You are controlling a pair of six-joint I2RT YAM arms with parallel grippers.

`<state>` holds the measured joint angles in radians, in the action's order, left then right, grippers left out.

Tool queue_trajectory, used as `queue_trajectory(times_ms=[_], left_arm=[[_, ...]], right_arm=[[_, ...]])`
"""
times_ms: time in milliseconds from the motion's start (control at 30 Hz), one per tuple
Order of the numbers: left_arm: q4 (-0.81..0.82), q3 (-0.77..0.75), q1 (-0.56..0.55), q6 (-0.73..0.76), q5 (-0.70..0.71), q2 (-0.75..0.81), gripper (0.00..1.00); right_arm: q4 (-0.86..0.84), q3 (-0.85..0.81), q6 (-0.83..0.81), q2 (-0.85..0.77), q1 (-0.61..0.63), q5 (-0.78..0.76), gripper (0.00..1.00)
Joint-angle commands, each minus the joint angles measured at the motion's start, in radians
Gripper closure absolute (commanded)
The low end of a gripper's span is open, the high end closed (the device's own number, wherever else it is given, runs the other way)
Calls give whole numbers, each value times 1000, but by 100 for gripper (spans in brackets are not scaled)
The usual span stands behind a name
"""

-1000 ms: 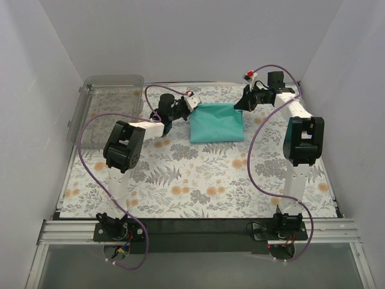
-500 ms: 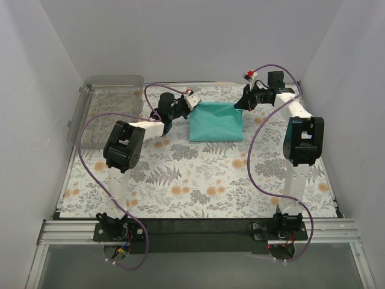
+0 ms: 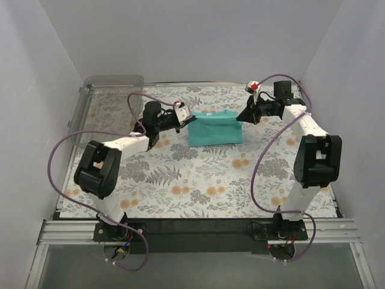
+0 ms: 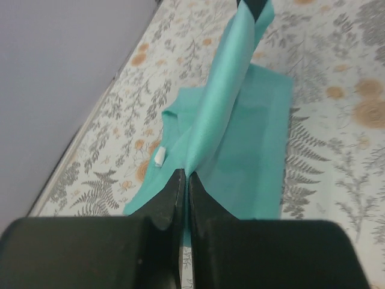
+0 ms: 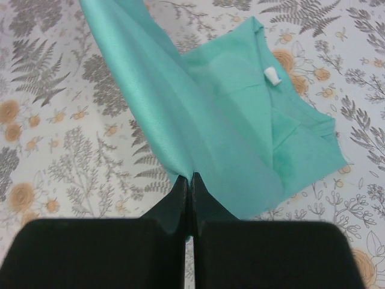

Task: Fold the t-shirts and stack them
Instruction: Fold the tshirt

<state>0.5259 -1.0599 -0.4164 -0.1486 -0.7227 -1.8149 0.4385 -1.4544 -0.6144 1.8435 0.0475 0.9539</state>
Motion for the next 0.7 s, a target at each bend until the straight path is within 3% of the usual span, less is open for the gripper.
queue_trajectory(times_ms=[0, 133, 367, 667], left_arm=[[-39, 133, -25, 0, -127, 170, 100], [-113, 240, -84, -3, -147, 304, 100], [-224, 379, -232, -2, -120, 356, 100], [-323, 419, -268, 20, -80, 365, 100]], right_arm=[[117, 98, -175, -131, 14, 43, 99], [189, 291, -294, -262, 23, 11, 99], [312, 512, -524, -382, 48, -112, 99], [330, 637, -639, -438, 112, -216, 99]])
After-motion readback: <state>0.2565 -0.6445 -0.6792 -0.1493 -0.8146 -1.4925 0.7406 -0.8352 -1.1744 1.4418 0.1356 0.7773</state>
